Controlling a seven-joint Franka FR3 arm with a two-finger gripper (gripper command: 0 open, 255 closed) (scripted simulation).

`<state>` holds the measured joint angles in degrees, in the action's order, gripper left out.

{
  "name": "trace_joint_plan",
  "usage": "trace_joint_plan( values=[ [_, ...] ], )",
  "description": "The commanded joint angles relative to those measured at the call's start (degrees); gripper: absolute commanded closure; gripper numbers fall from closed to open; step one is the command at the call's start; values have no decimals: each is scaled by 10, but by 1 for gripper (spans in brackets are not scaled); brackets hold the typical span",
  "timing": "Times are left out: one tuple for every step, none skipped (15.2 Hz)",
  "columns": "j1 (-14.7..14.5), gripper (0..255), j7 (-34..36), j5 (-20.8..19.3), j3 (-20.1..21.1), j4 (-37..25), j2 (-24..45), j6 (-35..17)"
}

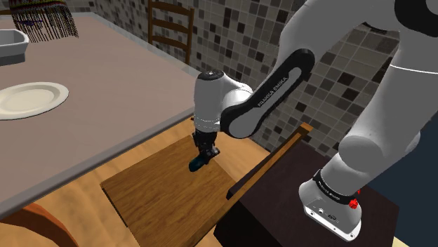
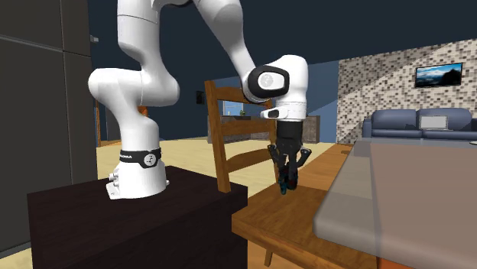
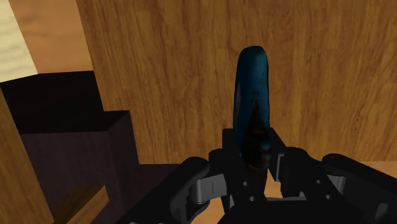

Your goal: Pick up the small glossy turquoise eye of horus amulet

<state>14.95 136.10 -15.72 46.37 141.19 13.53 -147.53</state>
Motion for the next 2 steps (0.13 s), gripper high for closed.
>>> trace_joint_plan(
  values=[
    [6, 255, -9, 14, 9, -2, -9, 8],
    [6, 255, -9, 14, 9, -2, -9, 8]
  ],
)
